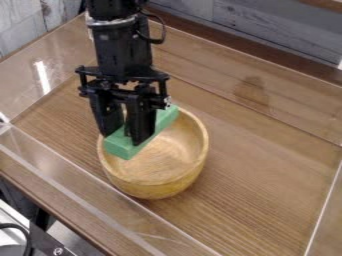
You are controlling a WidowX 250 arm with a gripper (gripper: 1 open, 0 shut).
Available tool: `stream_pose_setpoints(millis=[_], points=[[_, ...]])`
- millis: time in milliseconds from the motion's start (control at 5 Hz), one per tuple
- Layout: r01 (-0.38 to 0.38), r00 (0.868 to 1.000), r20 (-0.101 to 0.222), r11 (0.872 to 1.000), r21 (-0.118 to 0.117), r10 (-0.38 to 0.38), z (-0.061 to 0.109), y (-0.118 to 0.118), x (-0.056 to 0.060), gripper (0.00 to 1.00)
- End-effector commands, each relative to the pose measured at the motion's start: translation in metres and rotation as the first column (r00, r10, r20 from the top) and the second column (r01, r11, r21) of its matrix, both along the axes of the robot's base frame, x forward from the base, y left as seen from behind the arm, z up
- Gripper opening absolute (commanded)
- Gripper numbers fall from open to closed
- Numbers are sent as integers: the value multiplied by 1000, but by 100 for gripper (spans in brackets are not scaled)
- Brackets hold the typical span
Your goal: Remove the green block from inside the brown bowl and put it on the table
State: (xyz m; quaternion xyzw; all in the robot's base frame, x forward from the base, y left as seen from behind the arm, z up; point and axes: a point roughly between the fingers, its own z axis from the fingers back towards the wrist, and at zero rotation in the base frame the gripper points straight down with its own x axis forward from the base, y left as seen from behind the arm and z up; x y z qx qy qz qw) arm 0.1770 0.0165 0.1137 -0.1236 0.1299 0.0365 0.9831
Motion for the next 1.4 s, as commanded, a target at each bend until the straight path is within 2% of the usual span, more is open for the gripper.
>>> stream_pose_setpoints(millis=[0, 200, 400, 600, 800, 1000, 1200], points=[[1, 998, 67, 1000, 7, -1, 18, -3, 9, 0], [13, 998, 67, 1000, 0, -13, 25, -15, 11, 0], [49, 996, 76, 999, -5, -48, 30, -37, 13, 0], [146, 985, 93, 989, -3, -145, 27, -88, 15, 0], [218, 968, 122, 976, 16, -218, 10, -139, 11, 0], [226, 962, 152, 974, 28, -227, -2, -144, 13, 0], [201, 964, 172, 979, 34, -204, -2, -131, 17, 0]])
